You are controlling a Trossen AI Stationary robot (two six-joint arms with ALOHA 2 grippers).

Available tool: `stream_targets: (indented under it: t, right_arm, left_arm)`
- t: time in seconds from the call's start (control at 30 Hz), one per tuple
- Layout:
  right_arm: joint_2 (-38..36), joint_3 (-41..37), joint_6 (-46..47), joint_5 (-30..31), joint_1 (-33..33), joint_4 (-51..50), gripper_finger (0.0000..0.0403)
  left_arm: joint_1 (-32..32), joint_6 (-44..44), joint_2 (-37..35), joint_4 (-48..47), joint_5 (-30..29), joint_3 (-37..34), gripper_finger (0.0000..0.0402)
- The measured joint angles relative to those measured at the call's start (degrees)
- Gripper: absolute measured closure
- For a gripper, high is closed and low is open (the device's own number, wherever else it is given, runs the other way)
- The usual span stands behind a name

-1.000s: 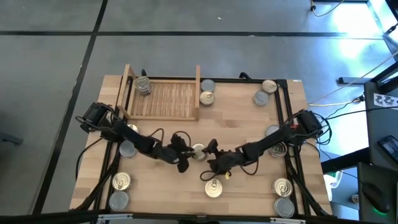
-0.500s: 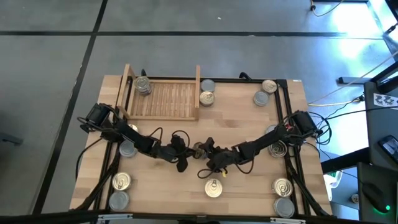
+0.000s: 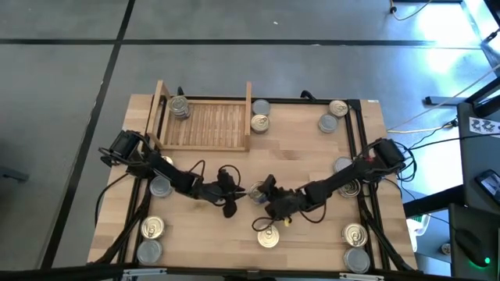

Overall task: Stack canned seafood by type on shelf
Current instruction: Put the blue tuna can on the shelf

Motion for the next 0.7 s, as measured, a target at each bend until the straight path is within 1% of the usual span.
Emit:
stream_targets:
  t: [0.1, 0.17, 0.27, 0.33, 0.43, 0.53, 0.6, 0.7]
  right_arm:
    - [-3.3, 0.1, 9.4, 0.6, 0.5, -7.2, 0.0213]
    - [-5.1, 0.0, 16.6, 0.2, 0.5, -12.3, 0.0213]
    - [-8.0, -1.3, 25.2, -1.0, 0.5, -17.3, 0.0213]
    - [-9.6, -2.2, 29.1, -1.2, 0.5, -17.2, 0.0213]
    - [-11.0, -2.9, 32.0, -1.5, 0.5, -16.1, 0.0213]
    - [-11.2, -2.9, 32.2, -1.5, -0.2, -12.0, 0.0213]
    - [-11.2, -2.9, 32.1, -1.5, -1.1, -10.8, 0.0213]
    - [-11.2, -3.0, 32.0, -1.8, -3.1, -10.5, 0.0213]
  left_arm:
    - [0.2, 3.2, 0.0, 0.2, -0.2, 0.5, 0.0313]
    - [0.4, 6.2, 0.0, 0.2, -0.6, 0.8, 0.03]
    - [0.9, 11.6, -0.1, 0.3, -0.7, 2.0, 0.0259]
    - [1.5, 17.0, -0.1, 0.3, -0.8, 3.3, 0.0223]
    - [2.7, 26.6, -0.1, 0.4, -1.1, 5.8, 0.0168]
    - [3.9, 34.0, -0.2, 0.5, -1.2, 8.1, 0.0125]
    - [4.4, 36.3, -0.2, 0.3, -1.3, 9.1, 0.0108]
    - [4.7, 39.5, -0.2, -0.3, -2.0, 9.7, 0.0095]
